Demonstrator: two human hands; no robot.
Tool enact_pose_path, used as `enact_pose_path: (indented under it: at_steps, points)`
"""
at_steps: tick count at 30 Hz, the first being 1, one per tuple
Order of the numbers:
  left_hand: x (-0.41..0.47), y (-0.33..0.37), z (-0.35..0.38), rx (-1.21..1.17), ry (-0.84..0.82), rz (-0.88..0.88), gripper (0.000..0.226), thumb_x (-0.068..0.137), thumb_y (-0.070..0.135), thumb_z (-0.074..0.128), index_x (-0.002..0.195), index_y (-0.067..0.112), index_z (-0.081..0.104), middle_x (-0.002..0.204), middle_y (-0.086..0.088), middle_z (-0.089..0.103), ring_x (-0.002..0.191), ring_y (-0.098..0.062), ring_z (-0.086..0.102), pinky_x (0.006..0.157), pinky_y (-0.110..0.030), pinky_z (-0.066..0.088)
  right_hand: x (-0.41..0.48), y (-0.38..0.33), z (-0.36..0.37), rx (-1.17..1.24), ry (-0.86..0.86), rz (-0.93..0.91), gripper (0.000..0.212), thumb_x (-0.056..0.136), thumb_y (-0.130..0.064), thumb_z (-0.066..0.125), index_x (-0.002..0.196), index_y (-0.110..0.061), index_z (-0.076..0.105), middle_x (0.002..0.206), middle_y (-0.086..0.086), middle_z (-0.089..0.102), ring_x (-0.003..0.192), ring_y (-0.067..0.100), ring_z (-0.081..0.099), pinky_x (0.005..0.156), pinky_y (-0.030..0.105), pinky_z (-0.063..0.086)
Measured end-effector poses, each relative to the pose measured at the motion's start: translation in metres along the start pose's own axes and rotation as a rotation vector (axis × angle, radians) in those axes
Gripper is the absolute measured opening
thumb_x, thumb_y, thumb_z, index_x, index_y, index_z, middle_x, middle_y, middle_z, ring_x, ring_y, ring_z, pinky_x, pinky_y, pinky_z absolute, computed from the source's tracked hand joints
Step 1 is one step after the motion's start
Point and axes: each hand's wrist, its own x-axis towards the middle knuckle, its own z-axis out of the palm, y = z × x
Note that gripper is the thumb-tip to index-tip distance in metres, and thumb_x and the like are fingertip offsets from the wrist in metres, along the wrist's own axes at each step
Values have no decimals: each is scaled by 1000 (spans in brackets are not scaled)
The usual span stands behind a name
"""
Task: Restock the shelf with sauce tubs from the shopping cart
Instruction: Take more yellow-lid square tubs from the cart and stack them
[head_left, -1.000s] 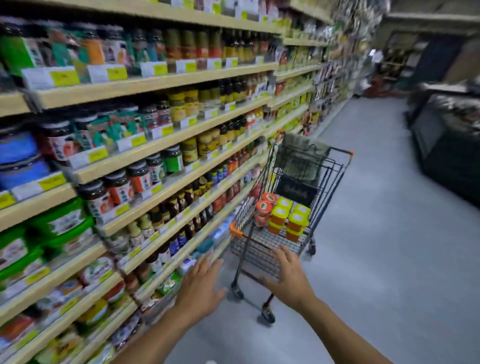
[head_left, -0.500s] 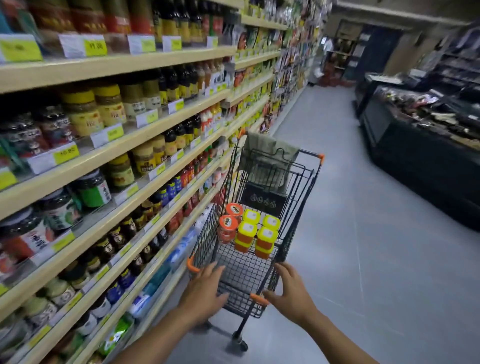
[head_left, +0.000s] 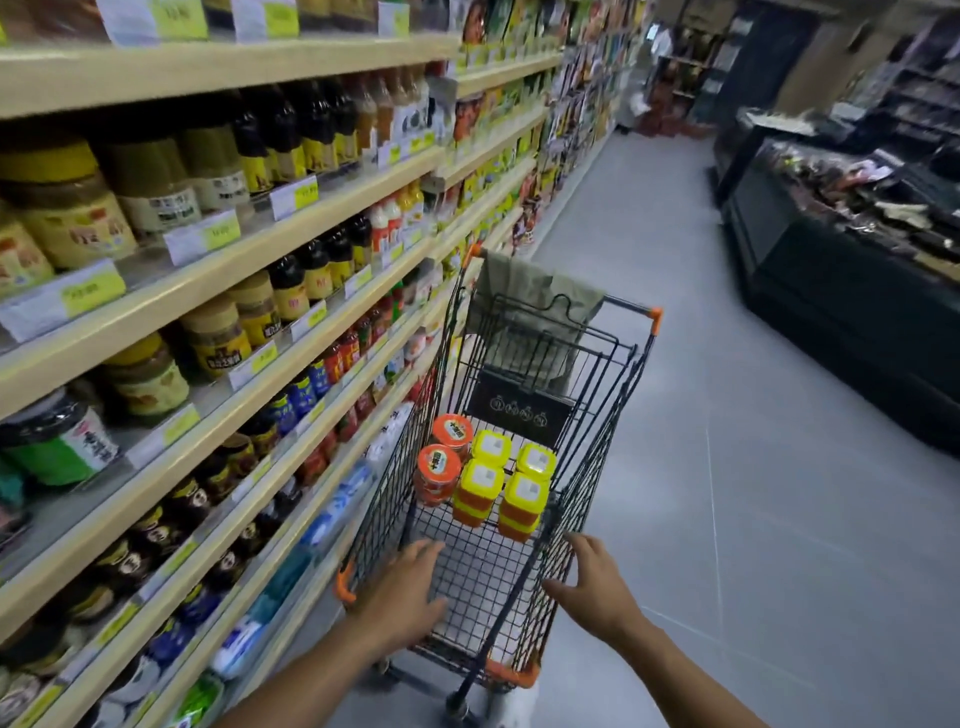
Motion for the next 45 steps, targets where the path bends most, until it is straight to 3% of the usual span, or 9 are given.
enact_pose_path:
  at_steps: [10, 14, 18, 23, 28, 31, 35, 41, 45]
  points:
    - [105, 19, 1, -98, -67, -184, 80, 98, 42, 61, 162, 27, 16, 170, 7, 11, 148, -19, 34, 116, -38, 38, 153, 31, -25, -113, -195, -89, 75, 89, -40, 70, 152, -18, 36, 153, 7, 41, 137, 22, 41, 115, 36, 37]
    - [153, 32, 8, -145, -100, -291, 78, 97, 38, 64, 160, 25, 20, 167, 4, 19, 135, -18, 48, 108, -38, 46, 220, 47, -42, -192, -305, -142, 75, 89, -38, 72, 151, -13, 38, 152, 10, 42, 137, 25, 42, 113, 33, 36]
    - [194, 45, 20, -161, -122, -380, 81, 97, 39, 62, 162, 25, 16, 168, 0, 19, 143, -23, 42, 113, -41, 42, 287, 67, -49, -281, -388, -210, 76, 85, -41, 75, 148, -14, 43, 148, 11, 47, 132, 27, 47, 110, 35, 41]
    - [242, 47, 36, -127, -156, -489, 83, 93, 39, 60, 161, 28, 13, 169, 3, 14, 147, -26, 37, 108, -53, 45, 364, 79, -50, -393, -451, -249, 77, 83, -34, 76, 148, -10, 41, 142, 15, 47, 126, 32, 49, 104, 36, 44]
    - [288, 43, 48, -111, -164, -567, 88, 95, 43, 62, 162, 24, 8, 169, -1, 18, 146, -31, 39, 104, -48, 50, 425, 94, -31, -494, -514, -275, 85, 80, -38, 76, 152, -17, 35, 144, 13, 44, 119, 32, 57, 100, 38, 48]
    - [310, 43, 48, -98, -156, -597, 87, 97, 41, 62, 163, 23, 8, 170, -3, 15, 146, -29, 39, 105, -42, 47, 452, 99, -15, -571, -548, -306, 84, 81, -39, 75, 153, -21, 35, 148, 14, 42, 125, 36, 52, 103, 38, 47]
    - [332, 34, 57, -89, -135, -655, 93, 98, 41, 63, 163, 21, 0, 170, -5, 14, 138, -27, 49, 101, -41, 47, 482, 103, 5, -666, -595, -383, 95, 80, -34, 76, 158, -23, 23, 161, 15, 24, 140, 38, 38, 112, 41, 40]
    - [363, 17, 84, -88, -104, -730, 115, 90, 53, 69, 161, 19, -16, 171, -5, 7, 134, -29, 54, 89, -43, 49, 519, 106, 32, -931, -653, -529, 113, 84, -48, 74, 159, -28, -7, 168, 9, -5, 147, 39, 26, 112, 50, 39]
    - [378, 6, 107, -180, -16, -711, 125, 82, 50, 78, 159, 24, -17, 165, -7, 25, 117, -28, 65, 78, -38, 45, 531, 109, 40, -1010, -687, -632, 107, 92, -27, 66, 157, -27, -18, 168, 8, -13, 144, 39, 31, 106, 48, 47]
